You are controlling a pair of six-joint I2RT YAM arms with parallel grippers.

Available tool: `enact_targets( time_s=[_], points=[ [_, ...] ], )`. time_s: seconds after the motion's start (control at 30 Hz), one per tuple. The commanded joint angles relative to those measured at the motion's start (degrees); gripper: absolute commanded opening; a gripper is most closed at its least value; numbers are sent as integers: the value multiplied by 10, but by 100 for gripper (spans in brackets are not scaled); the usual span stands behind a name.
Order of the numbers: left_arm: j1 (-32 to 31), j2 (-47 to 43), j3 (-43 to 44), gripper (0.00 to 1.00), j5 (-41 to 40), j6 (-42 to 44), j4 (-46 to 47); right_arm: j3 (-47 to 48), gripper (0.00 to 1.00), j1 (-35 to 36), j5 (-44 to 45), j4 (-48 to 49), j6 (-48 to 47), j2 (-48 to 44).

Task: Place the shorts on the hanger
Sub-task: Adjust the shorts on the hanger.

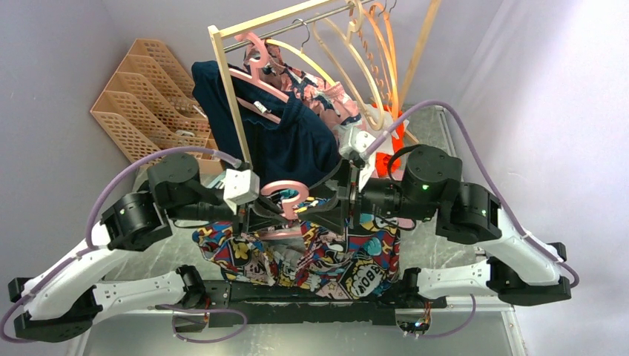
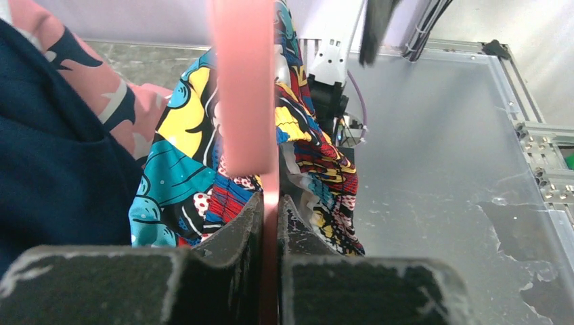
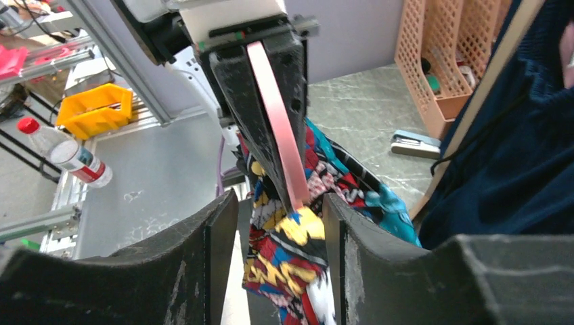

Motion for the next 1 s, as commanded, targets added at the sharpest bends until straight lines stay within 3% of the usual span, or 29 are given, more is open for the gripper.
enact_targets(
  time_s=[0.0, 0.2, 0.3, 0.57, 0.67, 0.97],
  points=[
    [2, -44, -4, 7, -41, -8, 28, 16, 53, 2, 45, -40, 2, -27],
    [1, -78, -11, 7, -49, -29, 30, -11, 53, 2, 82, -71, 10, -42],
    [2, -81, -11, 7, -46, -33, 32, -21, 48, 2, 89, -68, 12, -42],
    [2, -87, 0, 7, -49, -37, 25, -30, 9, 2, 111, -75, 14, -53],
    [2, -95, 3, 7, -54, -34, 20, -32, 0, 2, 129, -80, 18, -62],
    [2, -118, 2, 7, -62, -37, 15, -38, 0, 2, 203, -111, 46, -86]
  ],
)
